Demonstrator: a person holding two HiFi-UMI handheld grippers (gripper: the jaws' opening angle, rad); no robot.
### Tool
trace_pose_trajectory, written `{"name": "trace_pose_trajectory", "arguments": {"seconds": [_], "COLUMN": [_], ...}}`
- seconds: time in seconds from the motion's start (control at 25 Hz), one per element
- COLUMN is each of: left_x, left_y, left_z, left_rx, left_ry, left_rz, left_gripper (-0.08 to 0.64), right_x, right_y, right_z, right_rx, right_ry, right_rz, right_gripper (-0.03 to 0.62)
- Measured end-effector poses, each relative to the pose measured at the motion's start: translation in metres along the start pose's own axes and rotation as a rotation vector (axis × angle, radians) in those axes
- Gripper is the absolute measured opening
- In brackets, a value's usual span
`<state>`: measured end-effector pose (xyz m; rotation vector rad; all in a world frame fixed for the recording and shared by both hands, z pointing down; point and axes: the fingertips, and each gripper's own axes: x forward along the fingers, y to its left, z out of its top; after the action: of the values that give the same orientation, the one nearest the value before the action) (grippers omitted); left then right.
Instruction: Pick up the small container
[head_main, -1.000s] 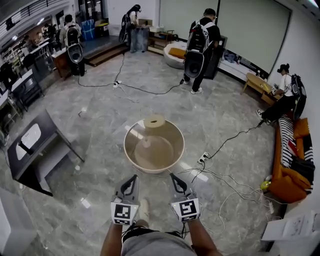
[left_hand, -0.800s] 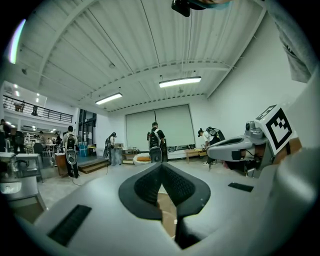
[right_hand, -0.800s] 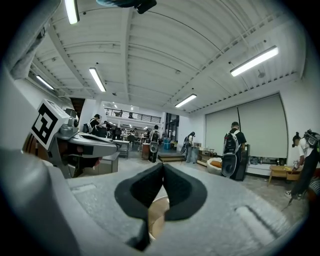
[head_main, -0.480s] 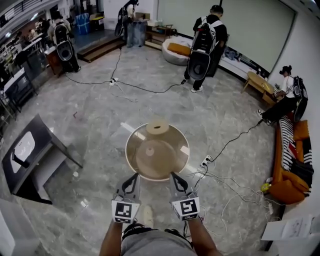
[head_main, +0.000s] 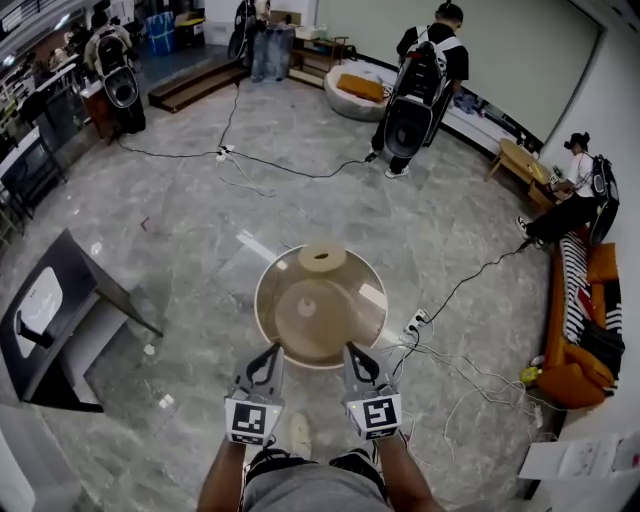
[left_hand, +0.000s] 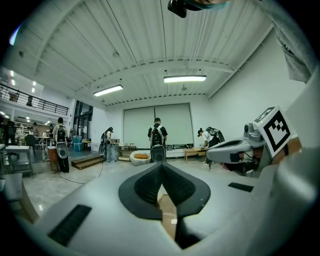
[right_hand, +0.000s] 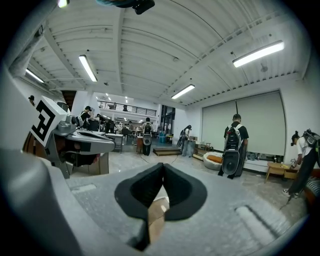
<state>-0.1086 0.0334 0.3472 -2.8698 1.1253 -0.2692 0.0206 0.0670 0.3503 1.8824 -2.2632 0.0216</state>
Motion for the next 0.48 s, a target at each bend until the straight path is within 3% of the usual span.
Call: {"name": "trace_pose_trajectory", "arguments": {"seconds": [0.32, 0.48], "left_x": [0.031, 0.058], "left_y": [0.033, 0.038], "left_z": [-0.023, -0.035], "left_rx": [-0.062, -0.058], "left_ry": [0.036, 0.052], "left_rz": [0.019, 0.013], "left_gripper": [0.017, 0.017], "right_x": [0.049, 0.073], "right_y": [0.000, -0.015], "right_z": [-0.011, -0.025], "right_rx": [-0.007, -0.003], "right_ry": [0.032, 0.048], "right_rz": [0.036, 0.045], "right_gripper": [0.000, 0.000]}}
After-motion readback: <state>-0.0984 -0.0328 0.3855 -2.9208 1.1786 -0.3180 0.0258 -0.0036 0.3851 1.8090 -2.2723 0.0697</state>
